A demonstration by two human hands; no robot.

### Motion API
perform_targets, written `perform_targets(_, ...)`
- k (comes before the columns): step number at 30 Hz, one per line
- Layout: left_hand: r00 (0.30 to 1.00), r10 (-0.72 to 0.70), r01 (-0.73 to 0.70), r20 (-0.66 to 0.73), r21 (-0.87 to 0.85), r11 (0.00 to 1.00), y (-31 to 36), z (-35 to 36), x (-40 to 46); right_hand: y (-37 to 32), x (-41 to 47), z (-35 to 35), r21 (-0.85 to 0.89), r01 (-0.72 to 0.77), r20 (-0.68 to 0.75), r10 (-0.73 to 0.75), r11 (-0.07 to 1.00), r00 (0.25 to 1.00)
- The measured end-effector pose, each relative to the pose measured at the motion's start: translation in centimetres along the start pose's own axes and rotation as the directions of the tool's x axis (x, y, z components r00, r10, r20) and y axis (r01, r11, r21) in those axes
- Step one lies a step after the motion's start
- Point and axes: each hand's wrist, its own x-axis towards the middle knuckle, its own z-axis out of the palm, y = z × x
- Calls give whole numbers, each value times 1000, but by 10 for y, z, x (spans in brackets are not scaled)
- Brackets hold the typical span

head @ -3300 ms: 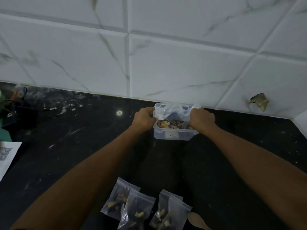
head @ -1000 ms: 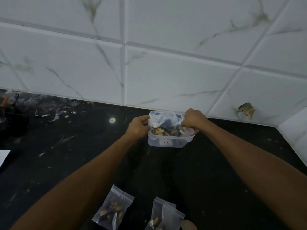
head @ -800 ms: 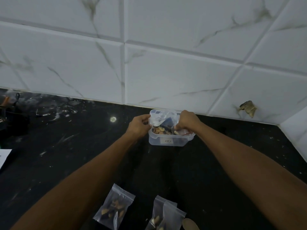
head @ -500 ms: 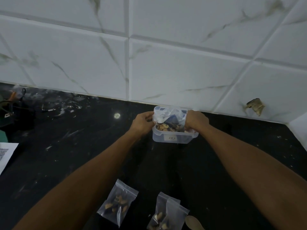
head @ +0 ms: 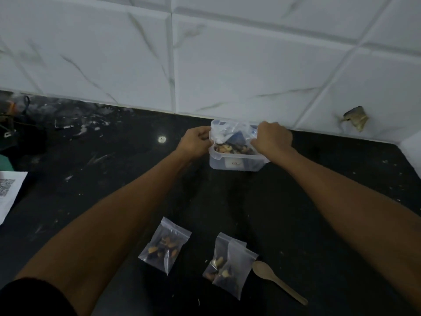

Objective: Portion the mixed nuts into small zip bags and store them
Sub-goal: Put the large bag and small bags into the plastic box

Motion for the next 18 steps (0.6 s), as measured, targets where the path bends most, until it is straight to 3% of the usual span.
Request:
perform_targets(2,1000,-4,4,2,-1,1000,3,-1,-3,-1,-28,-15,14,142,-155,-138,990,978)
perform_targets(3,1000,-6,6,5,-6,1000,5,-2,-5,-2,-45,-19,63,226,-135,-216,972,967)
perform_targets(5,1000,-4,5,8,-32,999,9,-3,-9,-6,-81,-20,219,348,124,-379,912,917)
perform_targets(8,1000,-16,16,6,-67,998,15,-4,-12,-19,-117,0,380,332,602,-504,863,620)
perform_targets(10,1000,-23,23,8,-72,997,16,-3,-14,-29,-131,18,401,324,711,-514,857,480)
perform_targets(15,999,-38,40,30,-87,995,14,-1,-19,-35,-143,44,391,351,722,-520,851,457)
perform_targets(18,998,-52,55,35,-93,994,11,-2,-22,-36,-138,45,436,259,681,-504,862,531)
